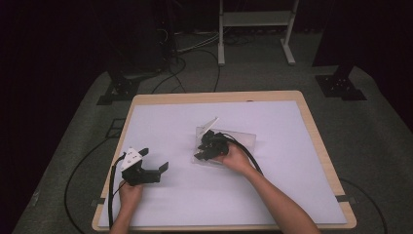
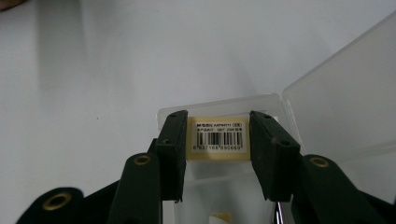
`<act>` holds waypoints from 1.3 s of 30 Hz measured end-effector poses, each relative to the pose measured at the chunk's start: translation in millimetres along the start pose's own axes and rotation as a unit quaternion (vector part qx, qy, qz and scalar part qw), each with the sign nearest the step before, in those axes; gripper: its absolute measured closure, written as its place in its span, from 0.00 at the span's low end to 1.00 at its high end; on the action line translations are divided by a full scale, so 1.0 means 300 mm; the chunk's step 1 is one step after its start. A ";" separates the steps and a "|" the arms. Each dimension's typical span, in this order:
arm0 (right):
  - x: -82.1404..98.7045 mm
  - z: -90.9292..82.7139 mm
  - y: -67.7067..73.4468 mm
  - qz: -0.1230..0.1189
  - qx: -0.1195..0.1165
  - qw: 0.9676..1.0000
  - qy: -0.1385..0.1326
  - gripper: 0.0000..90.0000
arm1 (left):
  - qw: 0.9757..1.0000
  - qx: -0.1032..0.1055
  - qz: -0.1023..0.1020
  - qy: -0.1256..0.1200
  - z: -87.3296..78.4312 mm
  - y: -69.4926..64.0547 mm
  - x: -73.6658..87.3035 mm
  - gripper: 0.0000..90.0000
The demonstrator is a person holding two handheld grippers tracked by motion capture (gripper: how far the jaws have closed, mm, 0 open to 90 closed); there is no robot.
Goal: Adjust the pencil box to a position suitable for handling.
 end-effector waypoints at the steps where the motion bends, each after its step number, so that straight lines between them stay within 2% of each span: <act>1: 0.001 0.001 0.000 -0.001 0.000 1.000 0.002 0.64 | 1.000 0.000 0.000 0.000 0.000 0.000 0.000 0.00; 11: 0.002 0.005 -0.002 -0.003 -0.001 1.000 0.002 0.62 | 1.000 0.000 0.001 0.001 0.000 -0.001 0.000 0.00; 18: -0.002 -0.014 0.001 0.003 -0.002 1.000 -0.006 0.61 | 1.000 -0.001 0.000 0.002 0.000 -0.001 0.000 0.00; 20: -0.003 -0.029 0.004 -0.007 -0.006 1.000 -0.011 0.60 | 1.000 -0.001 -0.001 0.001 0.001 0.000 0.000 0.00; 21: -0.004 -0.036 0.010 -0.001 -0.007 1.000 -0.011 0.60 | 1.000 -0.002 -0.002 0.001 0.001 0.001 0.000 0.00; 22: -0.004 -0.043 0.010 -0.007 -0.007 1.000 -0.013 0.59 | 1.000 -0.002 -0.003 0.001 0.001 0.001 0.000 0.00; 30: 0.012 -0.118 0.020 -0.001 -0.013 1.000 -0.027 0.54 | 1.000 -0.003 -0.002 0.002 0.001 0.000 0.000 0.00; 31: 0.029 -0.139 0.024 0.003 -0.013 1.000 -0.027 0.51 | 1.000 -0.003 -0.001 0.003 0.001 0.000 0.001 0.00; 36: 0.066 -0.182 0.030 0.009 -0.009 1.000 -0.028 0.48 | 1.000 -0.003 0.001 0.003 0.000 -0.001 0.001 0.00; 39: 0.098 -0.227 0.032 0.014 -0.004 0.999 -0.033 0.47 | 1.000 -0.003 0.001 0.003 0.001 -0.001 0.001 0.00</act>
Point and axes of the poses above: each handheld gripper's, and its own axes: z roughly forward along the jaws, x roughly out of its underside, y roughly to its left, the point moved 3 cm from there along z, roughly forward along the jaws, and after that the axes turned 2 degrees about z, right-handed, at the moved point
